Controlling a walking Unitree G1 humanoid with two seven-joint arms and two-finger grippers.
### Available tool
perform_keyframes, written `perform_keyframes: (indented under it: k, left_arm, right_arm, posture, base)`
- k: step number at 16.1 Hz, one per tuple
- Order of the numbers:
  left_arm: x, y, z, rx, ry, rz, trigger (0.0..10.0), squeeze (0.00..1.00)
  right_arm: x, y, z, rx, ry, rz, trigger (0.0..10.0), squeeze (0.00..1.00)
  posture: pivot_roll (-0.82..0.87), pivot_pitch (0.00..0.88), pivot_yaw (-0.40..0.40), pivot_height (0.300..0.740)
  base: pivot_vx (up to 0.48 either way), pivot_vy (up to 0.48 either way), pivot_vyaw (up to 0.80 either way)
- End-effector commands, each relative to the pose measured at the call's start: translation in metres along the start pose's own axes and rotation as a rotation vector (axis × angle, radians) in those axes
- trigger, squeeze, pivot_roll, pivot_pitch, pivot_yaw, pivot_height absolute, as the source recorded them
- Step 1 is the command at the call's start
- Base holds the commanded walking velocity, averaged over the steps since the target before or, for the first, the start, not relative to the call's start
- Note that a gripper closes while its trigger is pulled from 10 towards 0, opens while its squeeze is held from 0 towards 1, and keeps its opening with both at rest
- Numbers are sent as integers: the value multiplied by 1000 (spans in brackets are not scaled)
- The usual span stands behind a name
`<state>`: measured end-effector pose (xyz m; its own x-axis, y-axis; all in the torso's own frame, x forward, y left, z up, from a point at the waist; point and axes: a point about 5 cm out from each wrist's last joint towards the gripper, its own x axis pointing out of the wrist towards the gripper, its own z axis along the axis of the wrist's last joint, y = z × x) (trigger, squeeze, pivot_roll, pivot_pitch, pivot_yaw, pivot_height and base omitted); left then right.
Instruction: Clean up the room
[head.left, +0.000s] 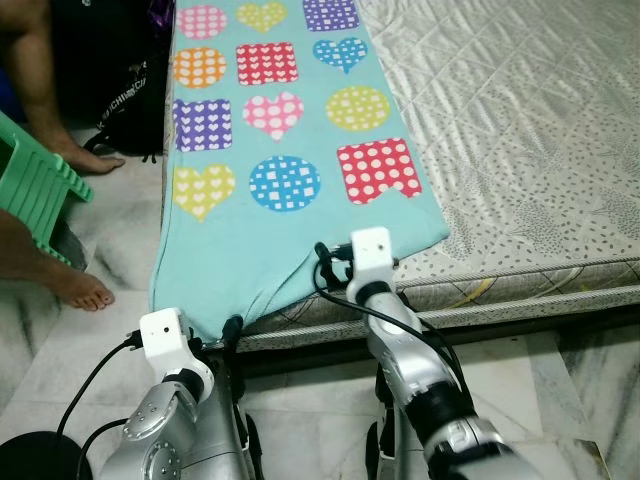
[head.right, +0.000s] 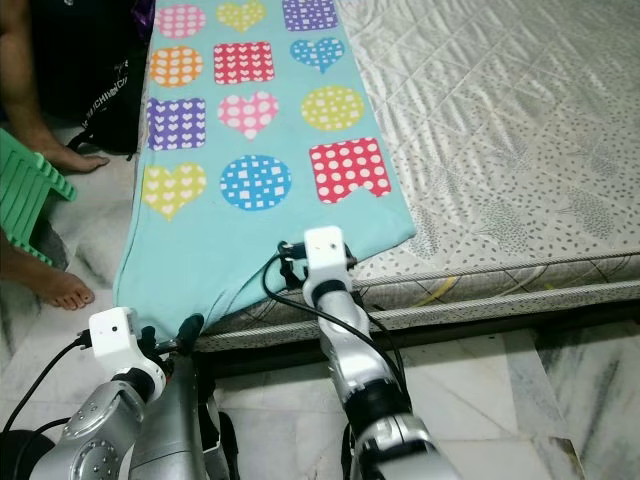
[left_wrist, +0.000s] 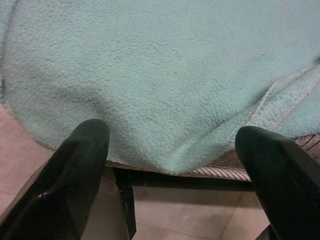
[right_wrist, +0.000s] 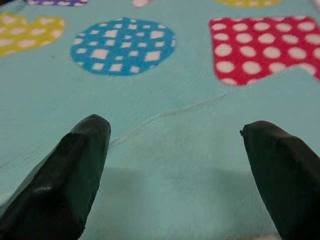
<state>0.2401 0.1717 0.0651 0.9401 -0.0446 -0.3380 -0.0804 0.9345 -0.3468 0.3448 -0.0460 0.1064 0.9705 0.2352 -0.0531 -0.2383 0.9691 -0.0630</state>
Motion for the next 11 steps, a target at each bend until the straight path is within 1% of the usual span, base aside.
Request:
perform_keyframes:
  k: [1,2,3,4,5,6,7,8,9,10,11]
  left_arm:
    - [-4,1,-1,11,1,10,10000,0]
    - [-4,0,-1,14,2,7,10000,0]
    - [-5,0,-1,16,3,6,10000,0]
    - [-5,-1,-1,20,4,2,10000,0]
    - [-5,-1,-1,21,5,0,10000,0]
    - [-6,-3,-2,25,12,-8,10000,0]
    - [-6,-5,-4,24,23,-16,10000,0]
    - [-7,-6,-5,24,25,-18,10000,0]
    - [-7,-9,-7,24,35,-32,10000,0]
    - [-7,-10,-7,25,37,-38,10000,0]
    - [-8,-10,-7,26,39,-40,10000,0]
  right_arm:
    - [2,15,2,-17,-3,1,10000,0]
    - [6,20,7,-61,-14,-14,10000,0]
    - [8,20,7,-81,-7,-33,10000,0]
    - [12,16,5,-133,34,-74,10000,0]
    - [12,14,4,-139,42,-82,10000,0]
    - [14,10,-3,-194,106,-84,10000,0]
    - [13,7,-11,-222,162,-77,10000,0]
    - [12,7,-14,-231,180,-71,10000,0]
    - [9,8,-24,-243,241,-47,2980,0]
    - [8,8,-27,-246,254,-40,0,0]
    - [8,9,-28,-247,257,-36,0,0]
  posture:
    - [-3,312,0,551]
    - [3,310,0,551]
    - [5,310,-1,551]
    - [8,310,-1,551]
    - [9,311,-1,551]
    - [9,310,-1,551]
    - [12,310,-2,551]
    - [12,310,-2,551]
    - [18,308,-3,551]
    - [23,306,-4,551]
    - [24,306,-4,551]
  base:
    - [0,0,0]
    - [0,0,0]
    - [0,0,0]
    - [0,0,0]
    - [0,0,0]
    - [0,0,0]
    - [0,0,0]
    - [0,0,0]
    - [0,0,0]
    - [0,0,0]
    - [0,0,0]
